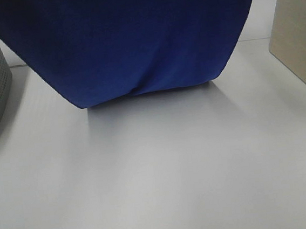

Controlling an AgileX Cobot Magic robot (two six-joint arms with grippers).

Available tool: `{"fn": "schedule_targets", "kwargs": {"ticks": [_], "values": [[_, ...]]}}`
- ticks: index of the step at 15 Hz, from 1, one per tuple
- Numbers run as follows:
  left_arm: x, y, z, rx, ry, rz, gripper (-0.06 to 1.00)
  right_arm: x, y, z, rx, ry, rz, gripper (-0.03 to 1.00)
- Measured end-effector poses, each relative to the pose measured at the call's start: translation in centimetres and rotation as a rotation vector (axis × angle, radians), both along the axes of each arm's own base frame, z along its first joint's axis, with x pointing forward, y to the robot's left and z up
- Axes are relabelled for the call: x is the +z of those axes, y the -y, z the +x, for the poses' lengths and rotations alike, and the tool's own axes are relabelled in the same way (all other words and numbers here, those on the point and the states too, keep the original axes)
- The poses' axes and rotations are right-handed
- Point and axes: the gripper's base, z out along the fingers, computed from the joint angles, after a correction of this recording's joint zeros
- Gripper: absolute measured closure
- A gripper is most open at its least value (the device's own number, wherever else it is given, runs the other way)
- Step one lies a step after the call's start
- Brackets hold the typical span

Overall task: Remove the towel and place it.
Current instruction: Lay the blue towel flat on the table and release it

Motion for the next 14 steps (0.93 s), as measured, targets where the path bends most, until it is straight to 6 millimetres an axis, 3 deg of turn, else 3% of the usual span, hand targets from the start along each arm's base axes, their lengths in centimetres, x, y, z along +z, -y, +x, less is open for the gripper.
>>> {"fn": "schedule_targets", "kwargs": {"ticks": [1,2,4,5,8,13,14], "values": [[0.1,-0.2,-1.2,-0.006,-0.004,-0.023,0.94,-0.1,0.3,-1.2,-0.012,-0.017,0.011,0.95],[0.3,-0.7,-3.3,-0.016,-0.009,-0.068,0.94,-0.4,0.8,-3.9,-0.029,-0.043,0.034,0.95],[0.1,-1.0,-5.0,-0.026,-0.024,-0.105,0.94,-0.7,1.3,-6.4,-0.044,-0.063,0.061,0.95],[0.1,-1.0,-5.0,-0.026,-0.024,-0.105,0.94,-0.7,1.3,-6.4,-0.044,-0.063,0.061,0.95],[-0.9,-1.4,-7.3,-0.037,-0.068,-0.154,0.94,-1.3,1.8,-9.5,-0.058,-0.095,0.109,0.95],[-5.1,-1.4,-9.7,-0.038,-0.231,-0.211,0.94,-4.3,2.4,-12.3,-0.063,-0.177,0.107,0.95],[-7.1,-1.2,-10.2,-0.022,-0.319,-0.231,0.94,-5.7,2.5,-12.8,-0.066,-0.219,0.094,0.95]]}}
